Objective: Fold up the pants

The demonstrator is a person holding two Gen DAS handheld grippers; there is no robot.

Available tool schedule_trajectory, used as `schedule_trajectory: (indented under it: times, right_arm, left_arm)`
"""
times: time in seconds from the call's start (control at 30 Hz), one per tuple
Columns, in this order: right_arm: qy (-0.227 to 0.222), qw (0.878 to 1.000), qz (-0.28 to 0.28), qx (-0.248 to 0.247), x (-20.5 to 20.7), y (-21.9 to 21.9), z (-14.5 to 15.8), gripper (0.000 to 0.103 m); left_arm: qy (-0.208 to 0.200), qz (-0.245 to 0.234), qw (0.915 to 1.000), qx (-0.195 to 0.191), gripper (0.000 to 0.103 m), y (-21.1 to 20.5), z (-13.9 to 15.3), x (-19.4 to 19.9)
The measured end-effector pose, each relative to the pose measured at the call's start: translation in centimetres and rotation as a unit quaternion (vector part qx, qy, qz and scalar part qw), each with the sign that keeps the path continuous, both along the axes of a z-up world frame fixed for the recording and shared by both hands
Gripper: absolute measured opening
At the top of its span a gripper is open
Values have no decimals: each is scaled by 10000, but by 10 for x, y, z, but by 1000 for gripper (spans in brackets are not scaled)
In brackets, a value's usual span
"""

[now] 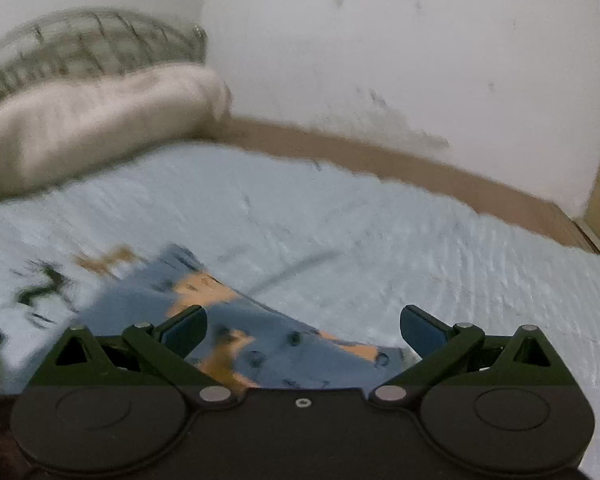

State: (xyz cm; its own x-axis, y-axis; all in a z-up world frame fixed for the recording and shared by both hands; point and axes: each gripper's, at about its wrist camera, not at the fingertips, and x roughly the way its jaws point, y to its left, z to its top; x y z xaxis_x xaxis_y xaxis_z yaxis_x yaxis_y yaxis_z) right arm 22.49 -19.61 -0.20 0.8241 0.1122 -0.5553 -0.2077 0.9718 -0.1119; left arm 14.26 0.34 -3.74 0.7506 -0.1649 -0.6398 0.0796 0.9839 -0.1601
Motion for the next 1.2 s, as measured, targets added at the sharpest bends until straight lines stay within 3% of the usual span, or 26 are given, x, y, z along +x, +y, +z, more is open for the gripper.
schedule_trajectory:
  times: [0.13, 0.33, 0.5, 0.63, 0.7, 0.77, 0.93, 1.2]
  right_arm:
    - [124, 9975, -539, -431, 14, -16, -17, 102]
    - [4, 9929, -1170, 208, -3, -68, -25, 102]
    - [-541, 9924, -1064, 303, -40, -68, -16, 102]
    - [-247, 9952, -881, 344, -61, -60, -24, 102]
    - [-129, 9949, -961, 292, -73, -58, -32, 102]
    - [-152, 9935, -1042, 434, -91, -59, -37, 102]
    - [-378, 9914, -1065, 666, -125, -62, -47, 102]
    - [-500, 9903, -1075, 720, -135, -62, -52, 102]
  left_arm:
    - [10, -10, 10000, -21, 102, 1, -1, 1]
    - [-67, 58, 9999, -87, 102, 2, 2, 0]
    - [-218, 307, 9985, -407, 102, 13, 13, 10]
    - [137, 312, 9989, -332, 102, 11, 4, 28]
    - [32, 241, 9995, -191, 102, 7, -2, 23]
    - [-63, 145, 9999, -16, 102, 3, -4, 17]
    - [-90, 108, 9999, -28, 102, 5, -6, 6]
    - [-110, 71, 9999, 6, 102, 6, -7, -5]
